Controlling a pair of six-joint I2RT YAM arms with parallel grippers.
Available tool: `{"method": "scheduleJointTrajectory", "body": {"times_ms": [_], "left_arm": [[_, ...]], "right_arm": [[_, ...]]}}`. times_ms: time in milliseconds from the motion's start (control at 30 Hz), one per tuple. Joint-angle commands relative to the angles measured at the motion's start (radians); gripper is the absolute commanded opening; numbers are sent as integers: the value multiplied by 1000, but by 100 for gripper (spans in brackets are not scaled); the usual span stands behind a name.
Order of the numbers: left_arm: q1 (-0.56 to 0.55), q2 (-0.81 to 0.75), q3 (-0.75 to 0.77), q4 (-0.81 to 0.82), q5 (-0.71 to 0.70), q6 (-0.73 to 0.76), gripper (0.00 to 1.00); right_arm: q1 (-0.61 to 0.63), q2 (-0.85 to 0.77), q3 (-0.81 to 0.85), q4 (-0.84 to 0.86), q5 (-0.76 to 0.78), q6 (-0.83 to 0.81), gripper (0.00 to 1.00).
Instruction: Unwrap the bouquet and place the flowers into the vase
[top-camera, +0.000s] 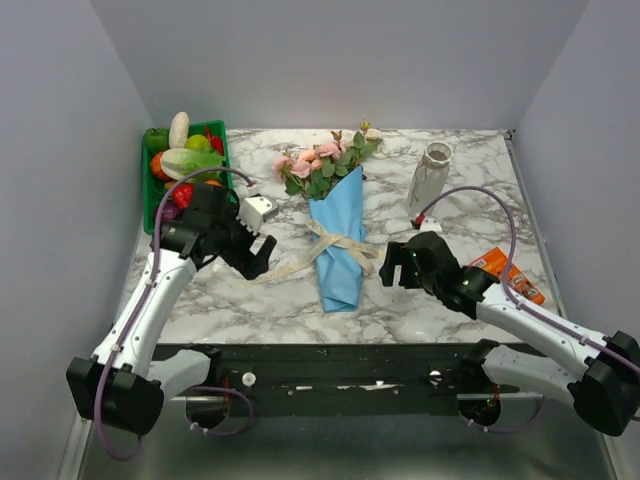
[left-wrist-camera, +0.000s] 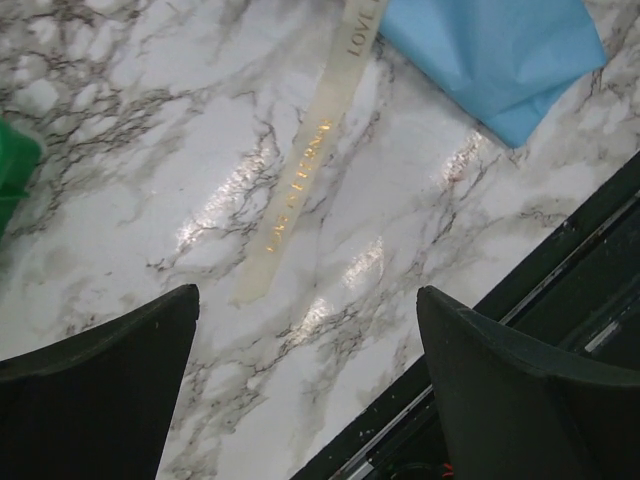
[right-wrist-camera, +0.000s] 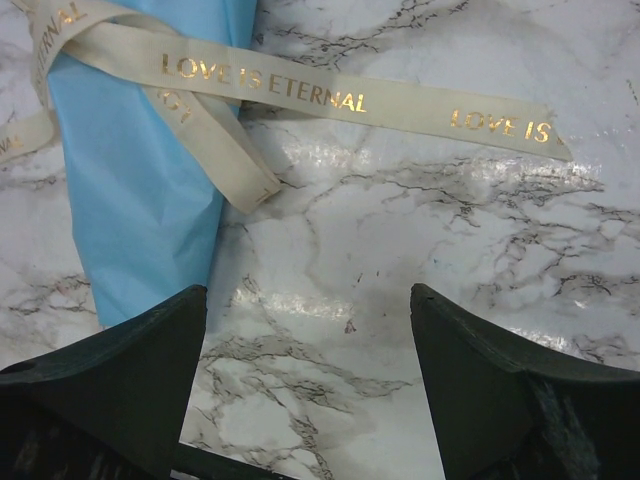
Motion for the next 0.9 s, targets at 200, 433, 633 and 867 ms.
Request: {"method": "scheduleJointTrajectory", "body": {"times_ms": [200, 433, 633, 867], "left_arm": [[-165, 295, 42, 170, -37, 42, 99], [-264, 542, 148, 269, -37, 34, 98], [-294, 634, 168, 358, -45, 50, 96], [-320, 696, 174, 388, -54, 96, 90]], "right_arm": [[5, -6, -10, -3, 77, -8, 88], [5, -149, -66, -61, 98, 26, 88], [5, -157, -53, -113, 135, 55, 88], [5, -141, -20, -130, 161, 80, 88]]}}
